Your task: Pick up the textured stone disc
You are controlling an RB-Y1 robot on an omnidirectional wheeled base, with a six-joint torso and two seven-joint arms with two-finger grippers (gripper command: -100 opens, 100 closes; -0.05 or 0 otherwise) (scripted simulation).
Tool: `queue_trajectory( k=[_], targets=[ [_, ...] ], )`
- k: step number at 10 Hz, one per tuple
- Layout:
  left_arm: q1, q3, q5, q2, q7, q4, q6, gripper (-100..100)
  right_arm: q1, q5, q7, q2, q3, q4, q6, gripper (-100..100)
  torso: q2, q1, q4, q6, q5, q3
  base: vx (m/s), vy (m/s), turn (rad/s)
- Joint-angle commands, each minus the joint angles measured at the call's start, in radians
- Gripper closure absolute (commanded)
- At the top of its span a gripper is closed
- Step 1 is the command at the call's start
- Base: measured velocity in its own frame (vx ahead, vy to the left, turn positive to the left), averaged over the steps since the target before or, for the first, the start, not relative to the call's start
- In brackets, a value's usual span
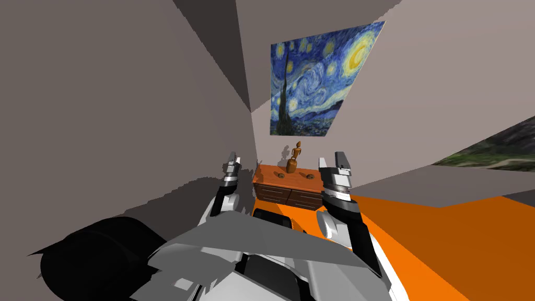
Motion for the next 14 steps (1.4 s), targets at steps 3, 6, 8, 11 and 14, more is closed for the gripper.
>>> queue_trajectory(
  k=[3,6,8,11,14],
  targets=[
    [0.000,0.000,0.000,0.000,0.000,0.000,0.000,0,0.001,0.046,-0.015,-0.091,0.059,0.070,0.000,-100,0.000,-0.009,0.000,0.000,-0.002,0.000,-0.004,-0.131,0.206],
    [0.000,0.000,0.000,0.000,0.000,0.000,0.000,0,-0.001,0.083,-0.028,-0.153,0.105,0.128,-0.001,-100,0.000,-0.012,0.000,-0.001,-0.003,0.000,-0.008,-0.159,0.199],
    [0.000,0.000,0.000,0.000,0.000,0.000,0.000,0,-0.007,0.129,-0.046,-0.215,0.160,0.201,-0.003,-100,-0.002,-0.008,0.000,0.000,-0.002,-0.001,0.011,-0.120,0.254],
    [0.000,0.000,0.000,0.000,0.000,0.000,0.000,0,-0.016,0.183,-0.067,-0.304,0.222,0.286,-0.006,-100,-0.001,-0.011,0.000,0.001,-0.003,-0.001,-0.018,-0.123,0.230],
    [0.000,0.000,0.000,0.000,0.000,0.000,0.000,0,-0.030,0.242,-0.094,-0.390,0.289,0.374,-0.010,-100,0.000,-0.012,0.000,0.001,-0.003,0.000,-0.035,-0.169,0.314]
  ],
)
